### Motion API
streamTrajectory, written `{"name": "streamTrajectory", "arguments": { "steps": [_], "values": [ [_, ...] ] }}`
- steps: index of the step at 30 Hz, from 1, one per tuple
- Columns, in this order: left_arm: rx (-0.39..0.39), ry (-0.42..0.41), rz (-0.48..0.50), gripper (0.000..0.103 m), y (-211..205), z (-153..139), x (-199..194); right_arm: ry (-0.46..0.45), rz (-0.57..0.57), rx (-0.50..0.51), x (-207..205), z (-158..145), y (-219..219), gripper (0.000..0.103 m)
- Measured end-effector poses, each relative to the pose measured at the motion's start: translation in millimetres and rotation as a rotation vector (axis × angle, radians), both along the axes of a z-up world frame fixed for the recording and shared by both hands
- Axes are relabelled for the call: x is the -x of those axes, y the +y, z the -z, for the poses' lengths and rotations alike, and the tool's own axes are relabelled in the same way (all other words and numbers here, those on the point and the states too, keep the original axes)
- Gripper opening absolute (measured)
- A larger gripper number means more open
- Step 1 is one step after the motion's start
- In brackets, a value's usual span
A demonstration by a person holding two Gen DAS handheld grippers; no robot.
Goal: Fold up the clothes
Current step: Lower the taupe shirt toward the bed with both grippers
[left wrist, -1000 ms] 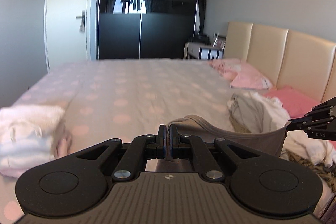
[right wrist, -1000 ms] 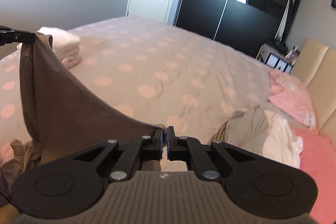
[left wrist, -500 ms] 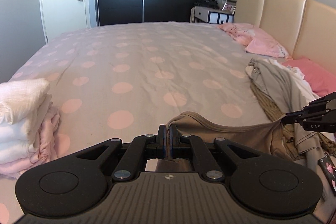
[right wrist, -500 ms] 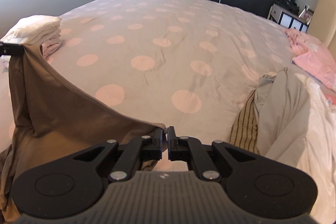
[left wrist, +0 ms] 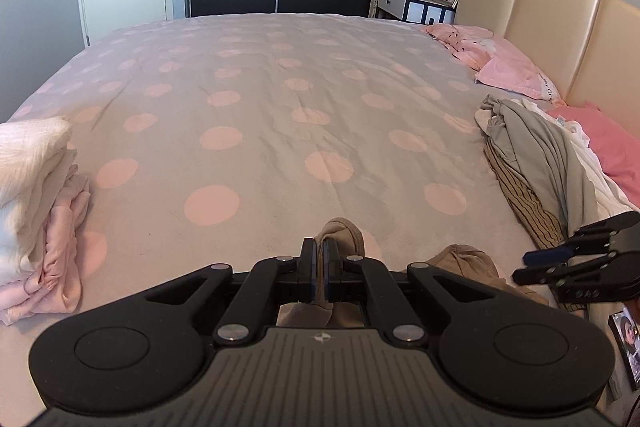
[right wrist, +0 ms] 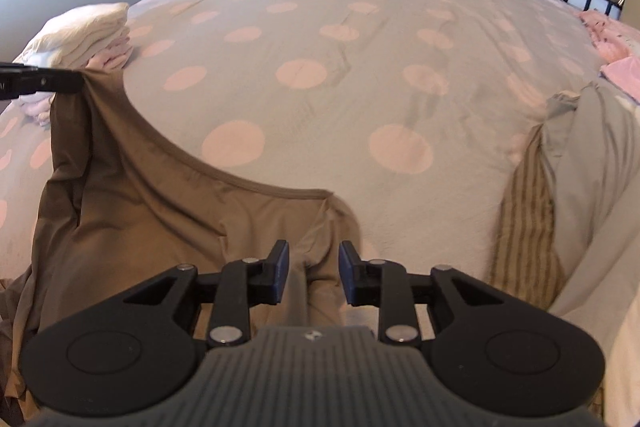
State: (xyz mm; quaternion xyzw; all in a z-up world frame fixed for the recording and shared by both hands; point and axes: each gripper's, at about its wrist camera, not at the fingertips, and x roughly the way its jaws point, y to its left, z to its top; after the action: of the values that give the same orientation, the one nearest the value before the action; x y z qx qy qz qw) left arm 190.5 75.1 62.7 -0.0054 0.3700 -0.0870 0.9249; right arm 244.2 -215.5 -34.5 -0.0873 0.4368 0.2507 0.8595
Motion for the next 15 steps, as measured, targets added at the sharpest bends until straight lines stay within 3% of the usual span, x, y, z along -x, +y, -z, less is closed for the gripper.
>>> {"name": "streamTrajectory", "arguments": {
  "steps": [7, 8, 9, 15],
  "values": [
    [-0.010, 0.009, -0.018, 0.001, 5.0, 3.7, -1.4, 0.082, 0.018, 0.054, -10.9, 32.6, 19.0, 0.030],
    [-0.011, 0.009, -0.020, 0.001, 6.5, 3.1, -0.2, 0.093, 0.030, 0.061, -11.3, 35.1, 17.1, 0.025],
    [-0.012, 0.008, -0.021, 0.001, 8.0, 2.5, 0.9, 0.103, 0.041, 0.069, -11.6, 37.2, 15.1, 0.005],
    [-0.019, -0.006, -0.021, 0.001, 12.4, -5.5, 11.7, 0.005, 0.136, 0.091, -2.1, 0.8, -13.8, 0.003]
  ]
}}
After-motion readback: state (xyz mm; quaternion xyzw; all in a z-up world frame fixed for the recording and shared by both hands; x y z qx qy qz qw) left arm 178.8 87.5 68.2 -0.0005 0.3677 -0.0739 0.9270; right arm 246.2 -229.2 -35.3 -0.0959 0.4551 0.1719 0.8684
